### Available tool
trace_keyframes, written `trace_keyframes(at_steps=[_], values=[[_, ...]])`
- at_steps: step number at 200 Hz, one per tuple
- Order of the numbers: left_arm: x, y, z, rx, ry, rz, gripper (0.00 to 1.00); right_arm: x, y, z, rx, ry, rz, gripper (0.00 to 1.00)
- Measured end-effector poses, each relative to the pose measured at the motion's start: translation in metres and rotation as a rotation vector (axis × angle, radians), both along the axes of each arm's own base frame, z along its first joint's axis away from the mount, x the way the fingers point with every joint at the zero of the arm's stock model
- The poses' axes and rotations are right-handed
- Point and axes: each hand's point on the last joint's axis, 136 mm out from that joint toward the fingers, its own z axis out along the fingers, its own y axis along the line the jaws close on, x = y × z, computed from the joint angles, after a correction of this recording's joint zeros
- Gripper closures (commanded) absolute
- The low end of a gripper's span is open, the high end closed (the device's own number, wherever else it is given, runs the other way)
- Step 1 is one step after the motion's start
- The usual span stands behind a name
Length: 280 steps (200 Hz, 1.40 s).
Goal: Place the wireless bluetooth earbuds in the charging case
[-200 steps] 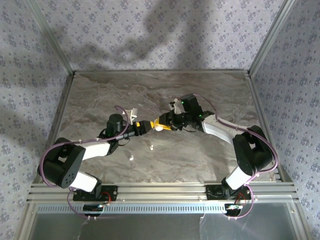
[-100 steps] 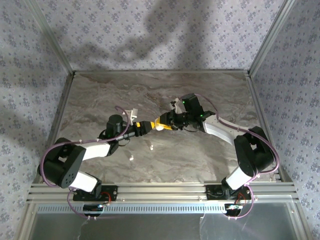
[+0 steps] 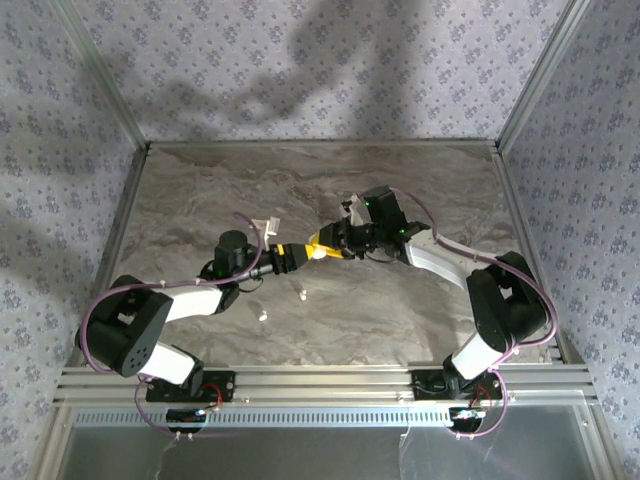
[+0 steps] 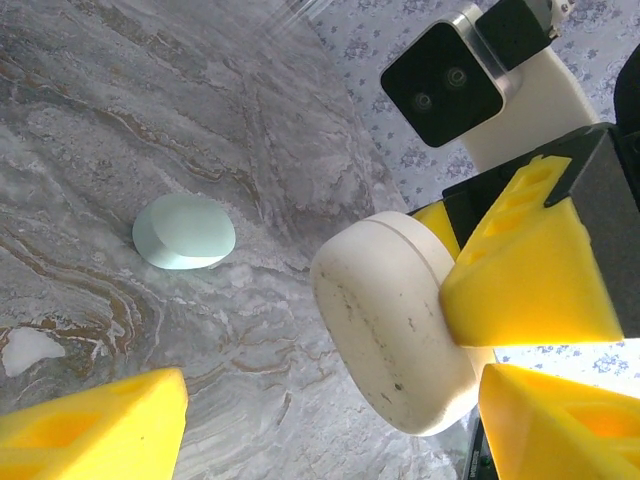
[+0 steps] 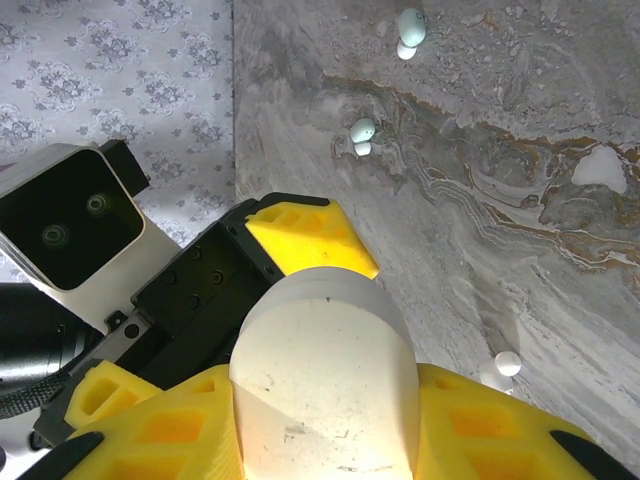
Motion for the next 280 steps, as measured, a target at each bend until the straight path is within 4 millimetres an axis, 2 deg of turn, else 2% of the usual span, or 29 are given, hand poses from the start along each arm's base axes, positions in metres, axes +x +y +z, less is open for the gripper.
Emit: trace_keyframes(at_steps=[107, 207, 253, 280], values=[[-0.001, -0.001, -0.007, 0.014, 0.02, -0.002, 0.23, 0.001, 0.002, -0.001, 0.022, 0.012, -0.016, 0.66], [0.009, 0.011, -0.015, 0.034, 0.052, 0.047, 0.24, -0.012, 0.003, -0.009, 0.018, 0.037, -0.006, 0.68], [0.014, 0.01, -0.023, 0.045, 0.073, 0.05, 0.25, -0.013, 0.001, -0.011, 0.012, 0.044, -0.01, 0.68], [0.018, 0.011, -0.035, 0.074, 0.113, 0.068, 0.25, -0.014, 0.001, -0.004, 0.023, 0.032, -0.005, 0.68]])
